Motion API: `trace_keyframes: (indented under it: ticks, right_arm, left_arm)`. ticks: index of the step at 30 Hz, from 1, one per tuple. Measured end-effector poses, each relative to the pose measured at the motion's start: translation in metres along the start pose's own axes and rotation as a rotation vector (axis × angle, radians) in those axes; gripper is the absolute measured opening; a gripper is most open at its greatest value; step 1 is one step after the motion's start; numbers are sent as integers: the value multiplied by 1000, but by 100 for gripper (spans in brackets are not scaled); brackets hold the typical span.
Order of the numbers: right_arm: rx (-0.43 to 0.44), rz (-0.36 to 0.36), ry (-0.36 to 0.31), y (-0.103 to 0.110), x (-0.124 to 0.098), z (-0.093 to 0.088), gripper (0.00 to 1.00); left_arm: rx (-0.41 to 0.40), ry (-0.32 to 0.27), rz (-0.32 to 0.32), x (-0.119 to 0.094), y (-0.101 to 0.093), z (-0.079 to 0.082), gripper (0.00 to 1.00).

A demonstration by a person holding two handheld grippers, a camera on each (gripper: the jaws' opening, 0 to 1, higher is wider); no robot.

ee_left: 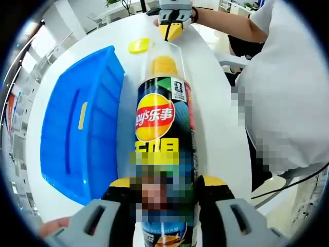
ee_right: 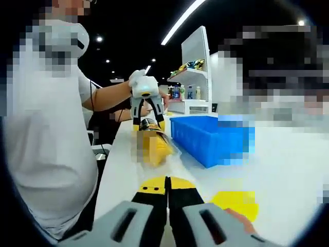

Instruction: Open the lid of the chip container on the table, take out the chips, place them into the box in front of the container, and close the lid

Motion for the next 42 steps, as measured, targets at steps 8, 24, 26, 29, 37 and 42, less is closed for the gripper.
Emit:
trace_keyframes:
  ticks: [8,24,26,29,37,42]
  right_arm:
    - [-10,14,3,2,6,-2,1]
    - [6,61,-19,6,31,2,1]
    - [8,67,-21,6,35,2,1]
    - [11,79,-25,7,40,3,1]
    - [20,108,-31,9,54,5,1]
    - [18,115,-37,10,59,6,1]
  left_arm:
    - [0,-8,-4,0,1,0,48]
    - [5,-4,-8,0,2,1,48]
    - [5,-2,-8,0,2,1,48]
    - [5,-4,-8,0,2,1,48]
    - [6,-7,-6,0,2,1,48]
    - [6,-11,-9,-1,2,1,48]
Point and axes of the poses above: the point that each gripper's makers call its tool centre point, and the gripper's own axes: x roughly forward along the fingers, y roughly to its left, z roughly out of its top, the point moved 3 cm from there along -x, roughly backward along the fingers, and after that the axes turned 7 degrees about -x, right-handed, at the moved point
